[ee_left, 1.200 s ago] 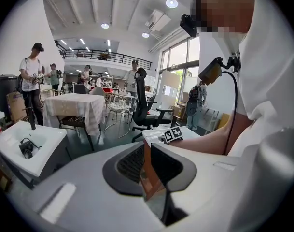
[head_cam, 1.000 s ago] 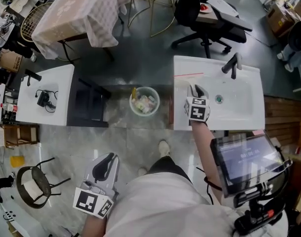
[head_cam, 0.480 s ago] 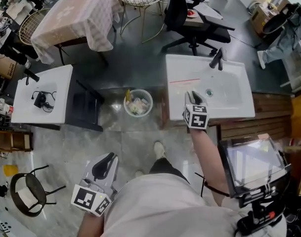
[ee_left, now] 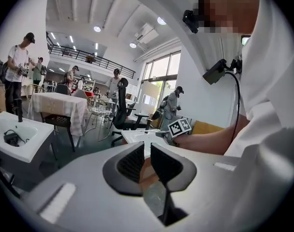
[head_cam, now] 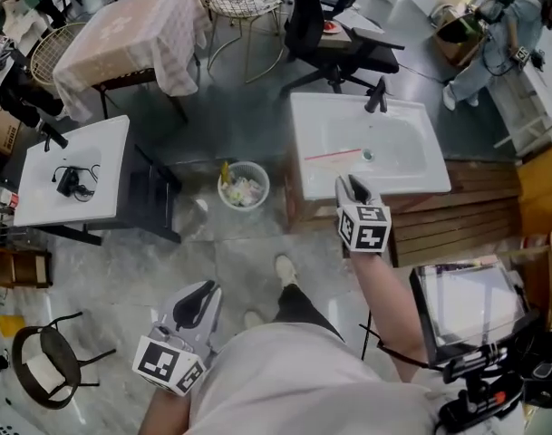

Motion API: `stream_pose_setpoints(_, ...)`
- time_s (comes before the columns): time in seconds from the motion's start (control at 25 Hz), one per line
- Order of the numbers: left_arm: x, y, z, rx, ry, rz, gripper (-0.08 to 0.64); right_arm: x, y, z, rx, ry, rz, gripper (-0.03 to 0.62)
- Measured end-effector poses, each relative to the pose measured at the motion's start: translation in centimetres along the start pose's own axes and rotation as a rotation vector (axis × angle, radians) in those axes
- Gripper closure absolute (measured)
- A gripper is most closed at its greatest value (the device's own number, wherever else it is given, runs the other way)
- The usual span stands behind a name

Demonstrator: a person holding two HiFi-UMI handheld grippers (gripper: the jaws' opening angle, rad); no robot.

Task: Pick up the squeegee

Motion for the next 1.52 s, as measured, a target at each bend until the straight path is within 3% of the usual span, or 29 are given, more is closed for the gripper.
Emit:
stream_pose_setpoints(0.56,1.5,-2.2,8.1,0.035,-0.072,-0.006,0.511,-6.5,0.6,14.0,0.082,0.009,-0.003,0.491)
stream_pose_setpoints(1.52,1.8,-3.6,6.4,0.006,-0.101,-0.015,0.512,-8.9,0.4,18.7,0.102,0.137,0.031,0.491)
Point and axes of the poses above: the fingertips, and each gripper's own axes: z backward along the fingers, x to its right, y out of its top, the point moved 9 cm from there along z, backward along the fingers, and after that the axes turned 1 degree about z, right-handed, at the moved point
